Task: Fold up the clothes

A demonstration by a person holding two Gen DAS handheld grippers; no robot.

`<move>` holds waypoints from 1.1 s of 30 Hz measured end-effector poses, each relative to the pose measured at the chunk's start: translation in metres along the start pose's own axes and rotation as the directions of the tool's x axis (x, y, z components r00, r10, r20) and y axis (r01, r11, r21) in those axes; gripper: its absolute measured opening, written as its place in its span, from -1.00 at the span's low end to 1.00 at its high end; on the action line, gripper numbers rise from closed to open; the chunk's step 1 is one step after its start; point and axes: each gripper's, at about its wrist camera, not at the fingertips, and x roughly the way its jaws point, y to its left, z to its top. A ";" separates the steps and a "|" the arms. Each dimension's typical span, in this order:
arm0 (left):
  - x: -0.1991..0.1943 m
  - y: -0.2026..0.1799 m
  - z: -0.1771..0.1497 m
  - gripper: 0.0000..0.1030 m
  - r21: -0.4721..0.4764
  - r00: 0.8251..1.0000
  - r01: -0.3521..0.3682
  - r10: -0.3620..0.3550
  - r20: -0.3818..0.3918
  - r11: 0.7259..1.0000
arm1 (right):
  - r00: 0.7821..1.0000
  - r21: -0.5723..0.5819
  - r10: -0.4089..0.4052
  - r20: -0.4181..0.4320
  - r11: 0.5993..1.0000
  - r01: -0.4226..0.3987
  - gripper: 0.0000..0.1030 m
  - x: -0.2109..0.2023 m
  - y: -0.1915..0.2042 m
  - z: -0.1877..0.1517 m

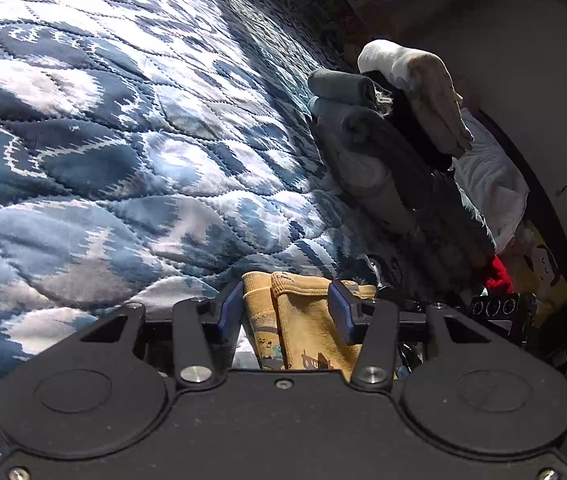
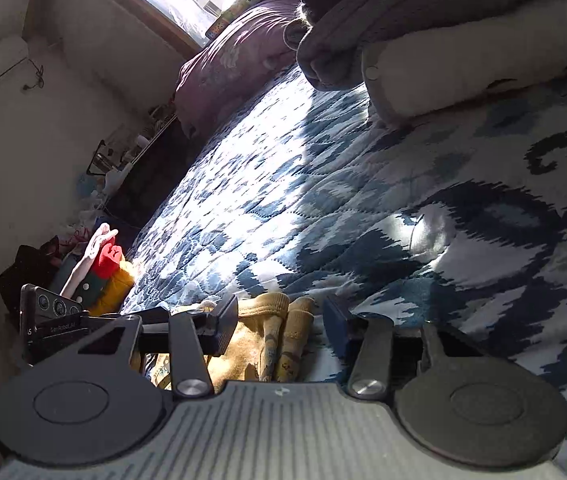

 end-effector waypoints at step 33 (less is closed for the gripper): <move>-0.163 -0.122 -0.198 -0.74 0.516 0.954 -0.098 -0.066 0.291 0.851 | 0.969 -0.528 0.086 0.231 0.848 0.050 -0.73 -0.185 0.143 -0.165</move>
